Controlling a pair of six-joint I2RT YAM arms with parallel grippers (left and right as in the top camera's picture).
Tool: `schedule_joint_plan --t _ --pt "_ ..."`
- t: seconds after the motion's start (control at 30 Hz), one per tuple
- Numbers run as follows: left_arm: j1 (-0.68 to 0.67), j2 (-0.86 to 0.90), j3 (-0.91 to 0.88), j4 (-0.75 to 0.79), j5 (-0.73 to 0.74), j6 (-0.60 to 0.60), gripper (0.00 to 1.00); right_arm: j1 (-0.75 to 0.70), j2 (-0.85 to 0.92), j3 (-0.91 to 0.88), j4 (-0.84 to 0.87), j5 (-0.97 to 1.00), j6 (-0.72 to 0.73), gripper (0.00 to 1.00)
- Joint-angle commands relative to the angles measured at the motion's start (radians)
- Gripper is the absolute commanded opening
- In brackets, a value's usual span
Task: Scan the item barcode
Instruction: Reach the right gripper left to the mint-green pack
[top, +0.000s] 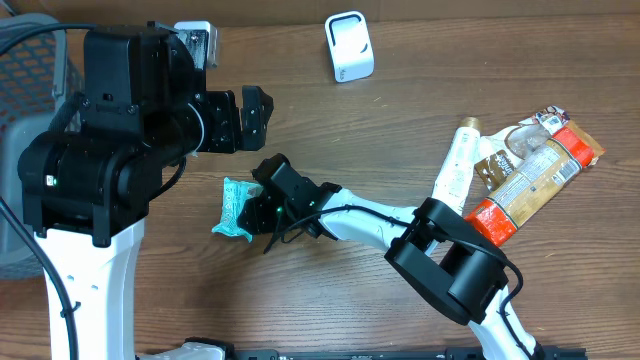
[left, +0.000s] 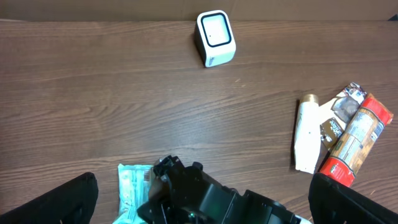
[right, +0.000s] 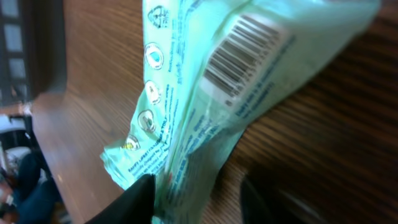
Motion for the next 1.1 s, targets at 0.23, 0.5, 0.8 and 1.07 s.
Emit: schedule_joint_plan --t 0.23,0.5,0.8,1.07 --pt "-0.001 0.002 0.003 0.004 0.003 0.022 1.00 -0.009 0.026 -0.003 -0.028 0.023 0.015 0.04" --pt "-0.001 0.002 0.003 0.004 0.004 0.023 1.00 -0.179 -0.055 -0.002 -0.248 -0.219 -0.341 0.04" --pt "-0.001 0.002 0.003 0.004 0.003 0.023 1.00 -0.425 -0.077 0.000 -0.597 -0.313 -0.806 0.34" --pt "-0.001 0.002 0.003 0.004 0.004 0.022 1.00 -0.547 -0.088 0.131 -0.747 -0.291 -0.800 0.49"
